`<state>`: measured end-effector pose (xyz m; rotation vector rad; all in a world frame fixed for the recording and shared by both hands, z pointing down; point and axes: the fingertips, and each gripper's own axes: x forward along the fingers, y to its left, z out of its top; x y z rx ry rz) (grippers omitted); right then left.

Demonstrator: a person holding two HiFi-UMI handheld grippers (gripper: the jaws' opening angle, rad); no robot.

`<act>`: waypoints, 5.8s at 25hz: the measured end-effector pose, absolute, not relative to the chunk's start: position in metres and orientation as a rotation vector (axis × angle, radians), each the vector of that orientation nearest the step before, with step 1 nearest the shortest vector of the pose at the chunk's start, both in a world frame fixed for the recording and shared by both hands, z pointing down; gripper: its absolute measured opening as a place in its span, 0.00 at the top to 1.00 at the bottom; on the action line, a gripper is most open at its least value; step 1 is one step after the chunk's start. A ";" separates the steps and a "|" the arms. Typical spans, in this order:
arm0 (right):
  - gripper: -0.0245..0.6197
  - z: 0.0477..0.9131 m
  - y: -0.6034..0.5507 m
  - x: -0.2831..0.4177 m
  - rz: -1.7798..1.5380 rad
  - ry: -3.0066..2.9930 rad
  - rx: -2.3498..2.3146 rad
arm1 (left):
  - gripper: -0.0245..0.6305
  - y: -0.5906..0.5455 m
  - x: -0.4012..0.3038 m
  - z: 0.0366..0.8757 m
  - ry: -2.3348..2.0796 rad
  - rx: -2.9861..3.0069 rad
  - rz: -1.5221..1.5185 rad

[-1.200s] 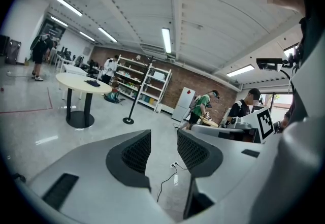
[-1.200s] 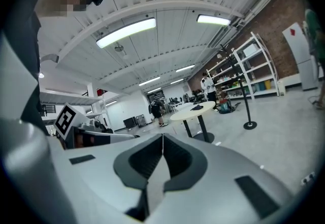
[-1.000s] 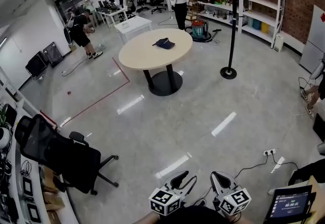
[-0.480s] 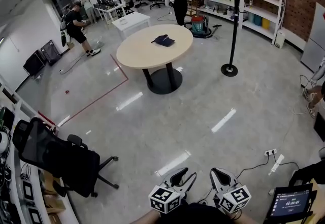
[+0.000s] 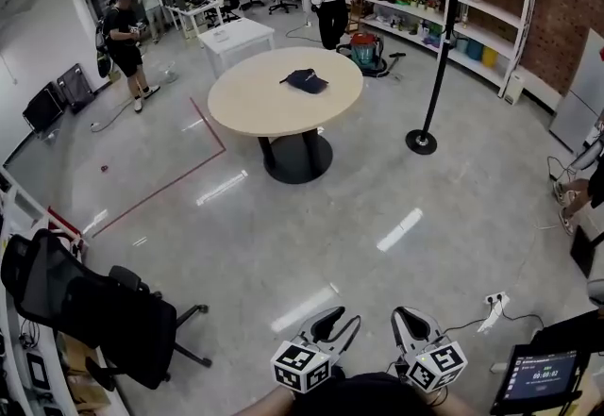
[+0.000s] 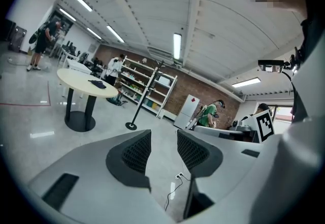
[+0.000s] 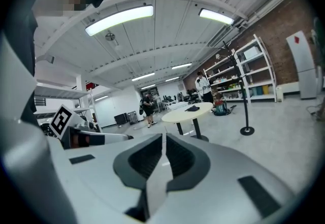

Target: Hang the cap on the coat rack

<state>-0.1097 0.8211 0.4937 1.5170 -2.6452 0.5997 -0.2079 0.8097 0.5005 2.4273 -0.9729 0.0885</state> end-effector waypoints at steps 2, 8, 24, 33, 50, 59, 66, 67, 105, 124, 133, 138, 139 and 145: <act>0.95 0.496 0.805 -0.124 0.609 -2.636 1.512 | 0.70 0.795 -0.225 0.505 -0.981 2.406 0.075; 0.95 0.495 0.764 -0.171 0.619 -2.654 1.421 | 0.70 0.761 -0.266 0.510 -1.004 2.367 0.052; 0.95 0.511 0.660 -0.183 0.714 -2.711 1.318 | 0.70 0.662 -0.276 0.526 -1.069 2.311 0.117; 0.95 0.505 0.541 -0.145 0.694 -2.795 1.207 | 0.70 0.554 -0.236 0.517 -1.186 2.294 0.126; 0.95 0.500 0.424 -0.084 0.691 -2.857 1.151 | 0.70 0.439 -0.178 0.506 -1.271 2.303 0.120; 0.95 0.513 0.381 -0.083 0.704 -2.832 1.188 | 0.70 0.391 -0.177 0.522 -1.213 2.305 0.132; 0.95 0.512 0.330 -0.092 0.691 -2.785 1.275 | 0.70 0.331 -0.183 0.519 -1.124 2.354 0.128; 0.95 0.512 0.322 -0.095 0.694 -2.779 1.284 | 0.70 0.321 -0.187 0.518 -1.117 2.357 0.126; 0.95 0.524 0.121 -0.223 0.657 -2.743 1.149 | 0.70 0.122 -0.307 0.540 -1.151 2.283 0.031; 0.95 0.522 -0.015 -0.157 0.729 -2.785 1.075 | 0.70 -0.005 -0.243 0.535 -1.210 2.257 0.072; 0.95 0.516 -0.058 -0.129 0.741 -2.863 1.023 | 0.70 -0.044 -0.215 0.524 -1.291 2.263 0.132; 0.95 0.524 -0.068 -0.122 0.772 -2.863 0.994 | 0.70 -0.052 -0.206 0.528 -1.307 2.243 0.157; 0.95 0.526 -0.071 -0.120 0.782 -2.862 0.992 | 0.70 -0.054 -0.205 0.528 -1.311 2.237 0.160; 0.95 0.537 -0.087 -0.133 0.817 -2.846 0.940 | 0.70 -0.070 -0.216 0.537 -1.332 2.191 0.161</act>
